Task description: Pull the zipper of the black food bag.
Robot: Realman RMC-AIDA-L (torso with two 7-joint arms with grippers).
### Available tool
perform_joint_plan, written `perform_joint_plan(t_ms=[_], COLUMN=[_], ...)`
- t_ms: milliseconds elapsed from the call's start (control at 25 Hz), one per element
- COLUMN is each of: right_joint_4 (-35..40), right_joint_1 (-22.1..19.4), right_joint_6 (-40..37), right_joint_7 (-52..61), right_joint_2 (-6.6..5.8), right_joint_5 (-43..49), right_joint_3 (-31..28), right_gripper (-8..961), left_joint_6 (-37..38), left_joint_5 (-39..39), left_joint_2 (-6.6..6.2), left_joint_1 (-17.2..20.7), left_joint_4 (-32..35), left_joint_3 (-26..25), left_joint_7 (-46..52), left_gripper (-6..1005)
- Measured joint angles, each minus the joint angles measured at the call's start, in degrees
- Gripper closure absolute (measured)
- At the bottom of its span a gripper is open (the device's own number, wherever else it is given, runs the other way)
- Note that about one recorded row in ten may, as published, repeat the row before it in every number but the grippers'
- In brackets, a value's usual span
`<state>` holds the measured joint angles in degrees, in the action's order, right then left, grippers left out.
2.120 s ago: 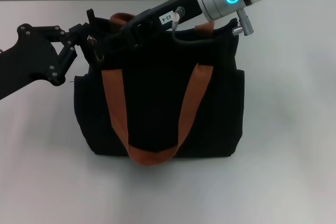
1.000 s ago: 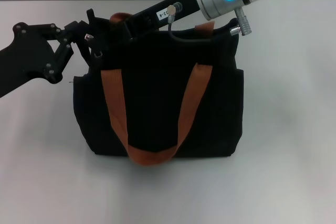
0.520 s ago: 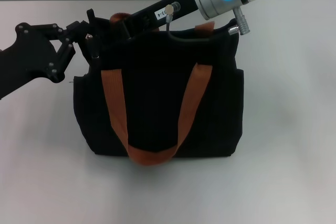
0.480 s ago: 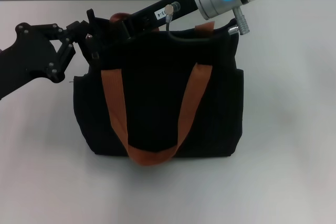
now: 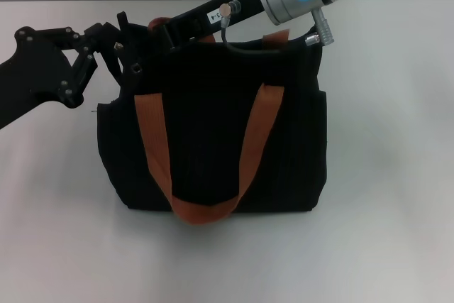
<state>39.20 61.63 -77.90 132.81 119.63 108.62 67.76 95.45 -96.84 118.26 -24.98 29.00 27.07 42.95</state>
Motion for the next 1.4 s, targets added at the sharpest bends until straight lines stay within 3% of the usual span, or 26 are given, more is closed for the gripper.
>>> perform_joint_plan(t_ms=[1400], right_joint_4=[-0.06], right_joint_1=[-0.30], right_joint_6=[1.01], right_joint_7=[0.11], right_joint_2=[0.07], right_joint_5=[-2.37], right_joint_3=[2.23], right_gripper=[741], left_joint_6=[1.88], left_joint_5=[0.06], left_joint_2=[-0.37], left_joint_1=[0.39], left_joint_4=[1.15], left_joint_3=[0.34], left_joint_7=[1.62], left_gripper=[977])
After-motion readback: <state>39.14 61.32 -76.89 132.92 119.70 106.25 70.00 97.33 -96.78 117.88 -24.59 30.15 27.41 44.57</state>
